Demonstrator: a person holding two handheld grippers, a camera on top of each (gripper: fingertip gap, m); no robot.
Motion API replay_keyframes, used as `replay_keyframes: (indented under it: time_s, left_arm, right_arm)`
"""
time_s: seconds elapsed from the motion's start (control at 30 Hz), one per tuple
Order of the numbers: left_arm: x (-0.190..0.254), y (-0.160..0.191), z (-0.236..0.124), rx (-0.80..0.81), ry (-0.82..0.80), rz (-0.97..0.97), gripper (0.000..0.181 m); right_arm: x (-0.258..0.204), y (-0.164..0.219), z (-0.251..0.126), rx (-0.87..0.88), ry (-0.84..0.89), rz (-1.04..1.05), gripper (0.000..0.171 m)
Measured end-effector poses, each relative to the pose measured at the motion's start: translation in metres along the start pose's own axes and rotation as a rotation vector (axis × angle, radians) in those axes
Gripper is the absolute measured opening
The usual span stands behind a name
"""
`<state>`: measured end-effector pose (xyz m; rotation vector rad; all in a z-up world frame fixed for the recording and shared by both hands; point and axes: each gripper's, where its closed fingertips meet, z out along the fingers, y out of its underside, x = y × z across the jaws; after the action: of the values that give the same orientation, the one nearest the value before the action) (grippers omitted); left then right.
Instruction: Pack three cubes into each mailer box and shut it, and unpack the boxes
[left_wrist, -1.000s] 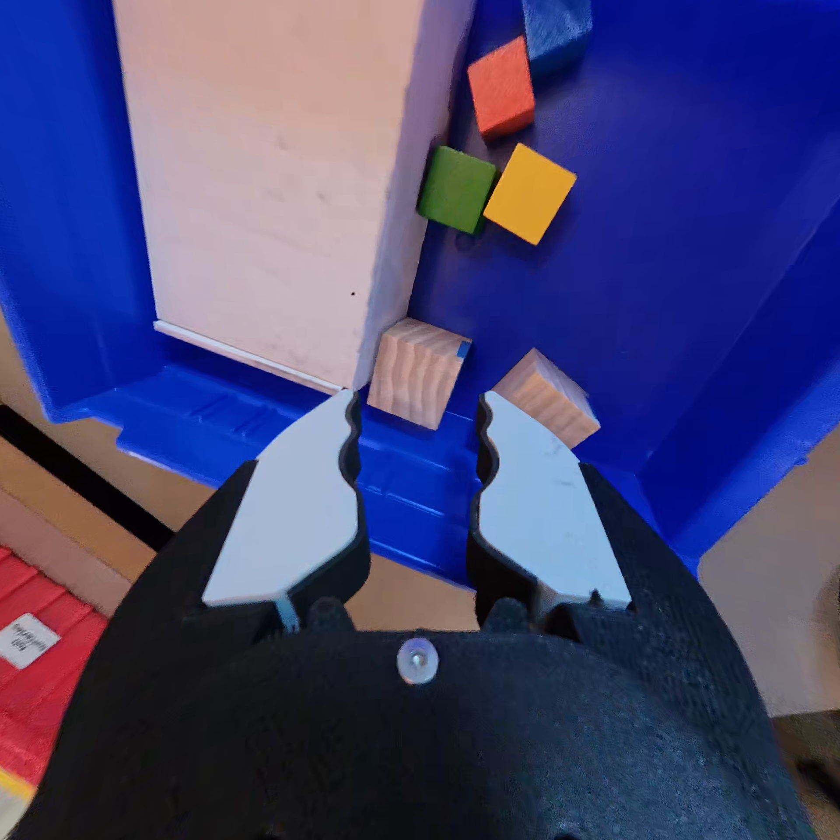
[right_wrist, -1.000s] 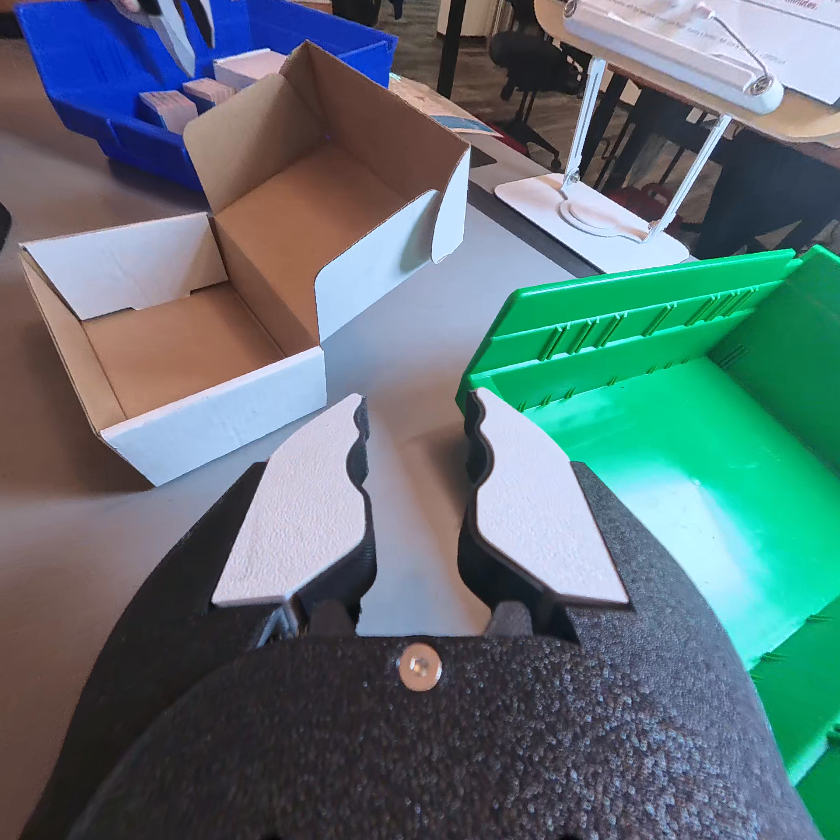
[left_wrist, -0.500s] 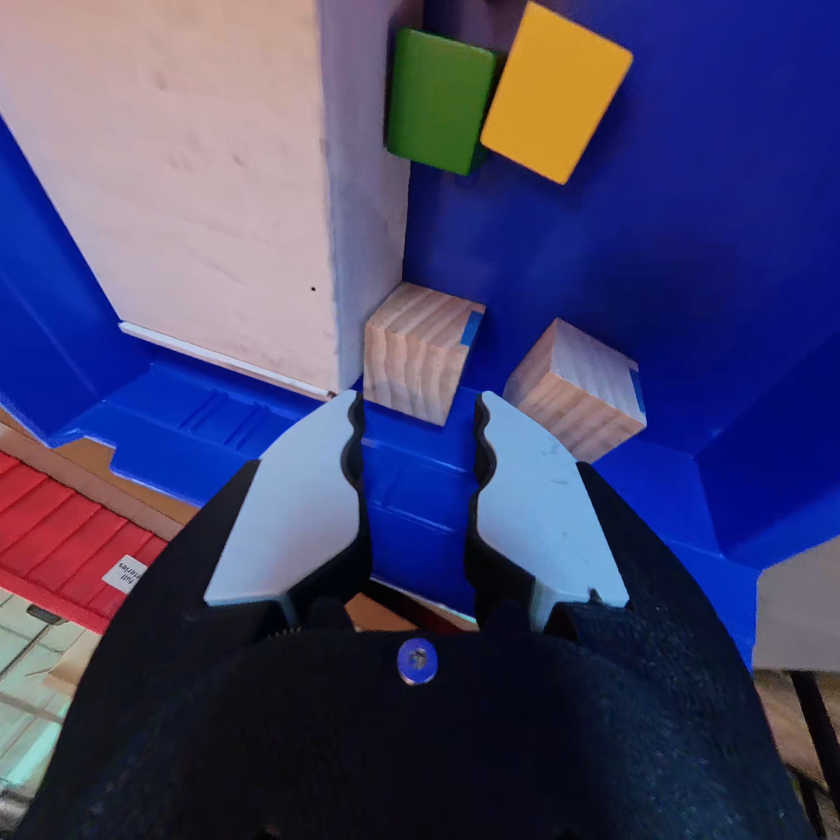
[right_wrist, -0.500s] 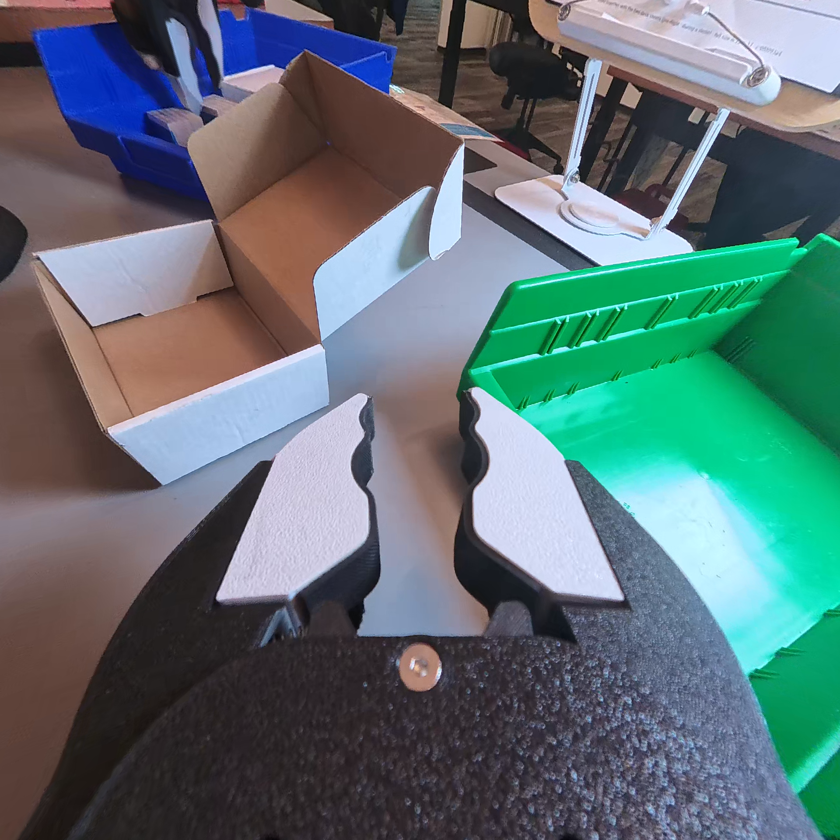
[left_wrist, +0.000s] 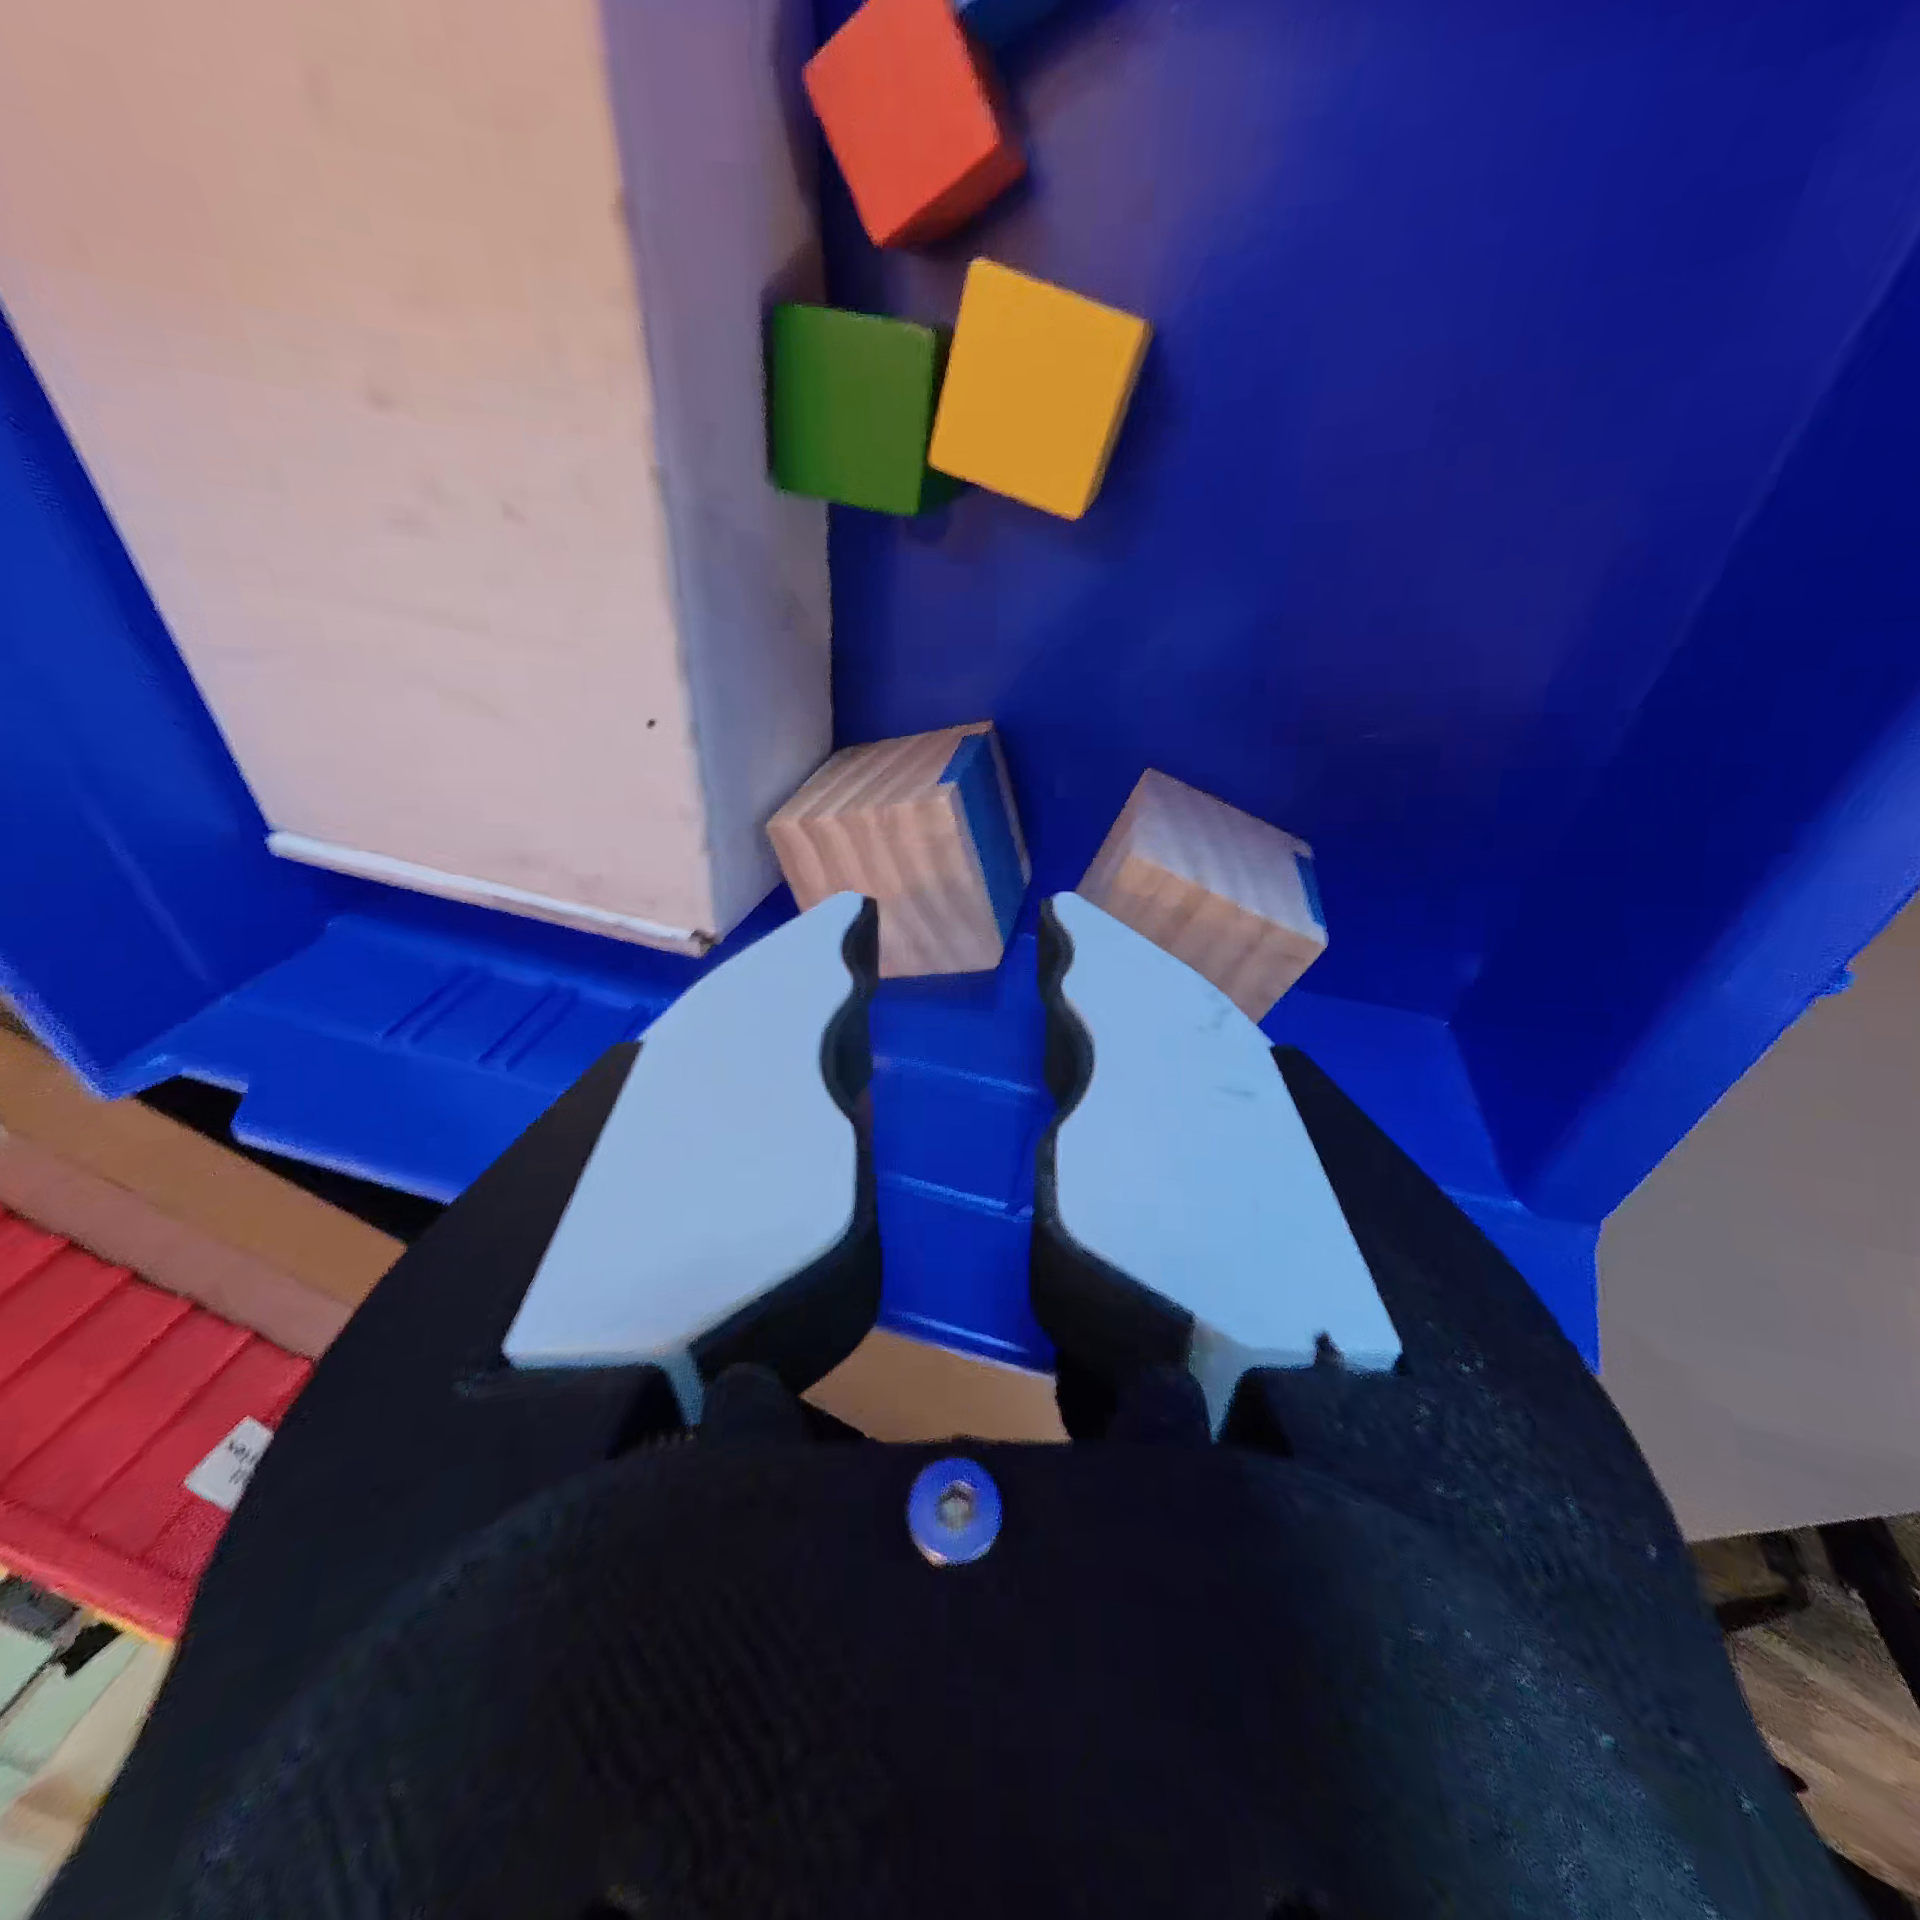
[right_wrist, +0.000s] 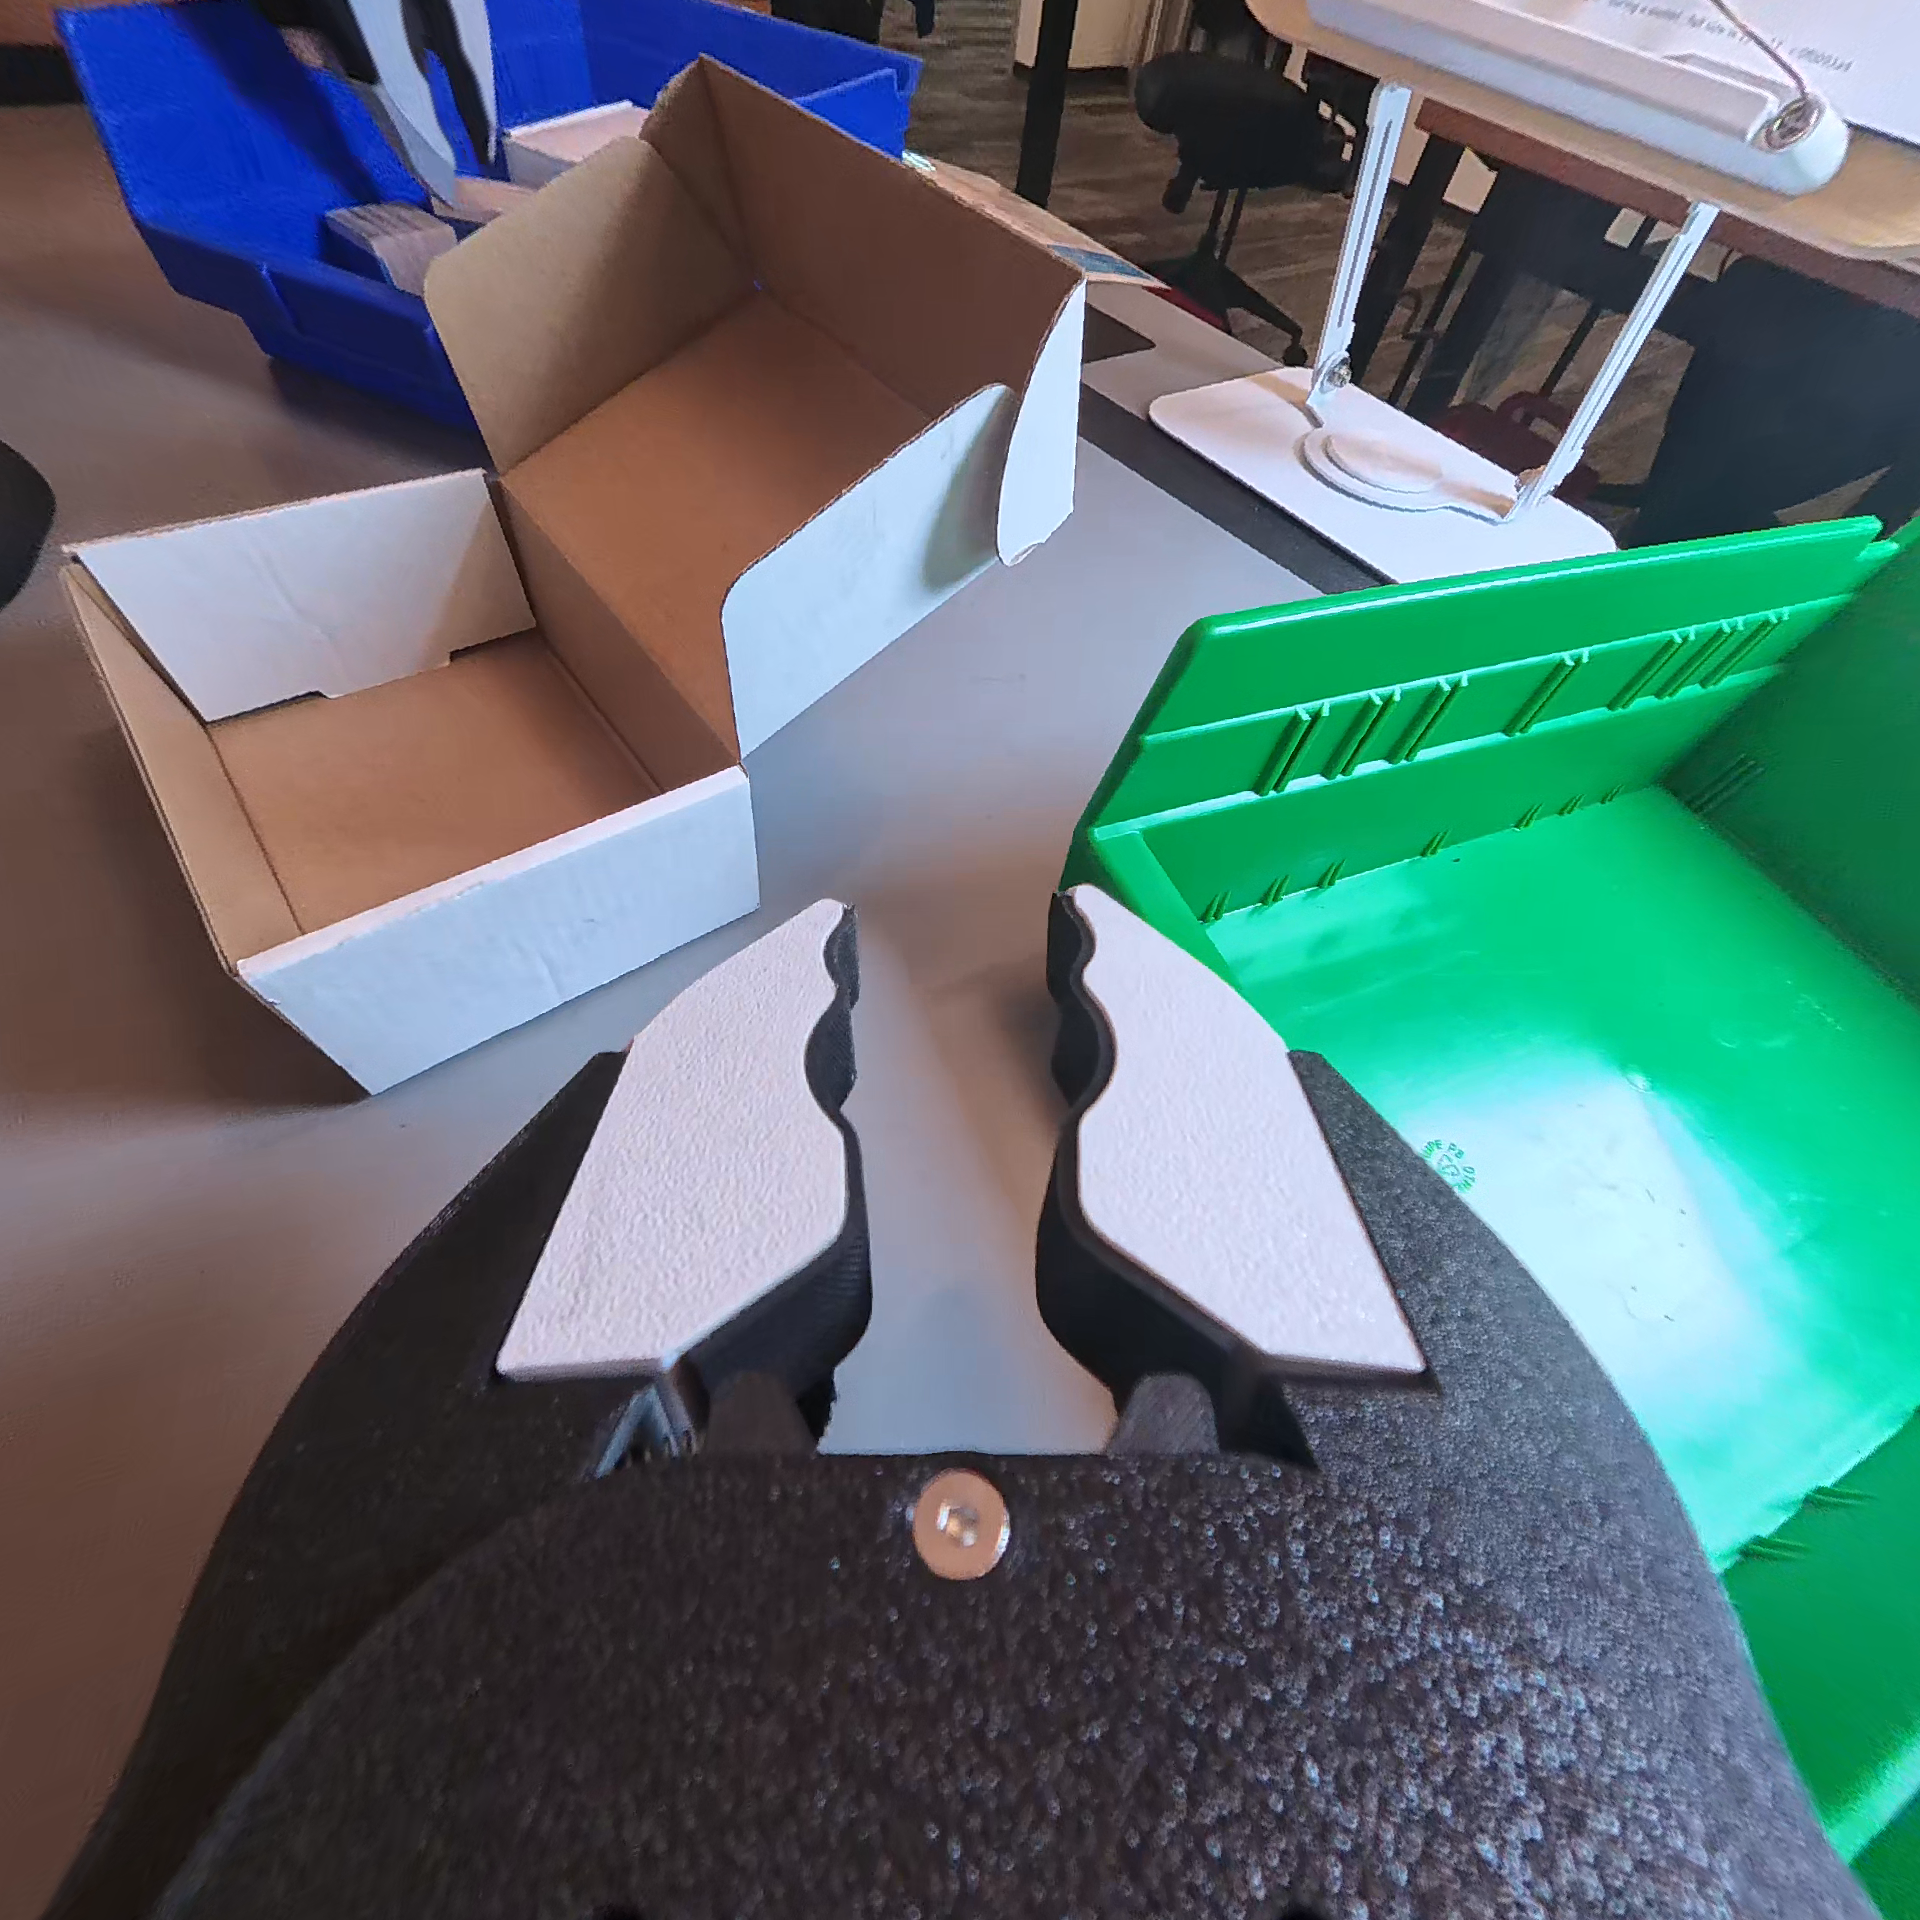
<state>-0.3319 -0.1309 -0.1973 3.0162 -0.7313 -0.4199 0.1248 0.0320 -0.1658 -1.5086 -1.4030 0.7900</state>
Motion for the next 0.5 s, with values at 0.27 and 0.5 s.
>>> replay_keyframes:
  time_s: [0.27,0.5]
  left_arm:
    - [-0.012,0.010,0.017,-0.124,0.012,-0.136,0.053]
    - [-0.012,0.011,0.025,-0.189,0.030,-0.100,0.045]
  right_arm:
    - [-0.002,0.004,0.002,-0.018,-0.005,0.000,0.034]
    - [0.001,0.007,0.002,-0.027,-0.002,0.016,0.032]
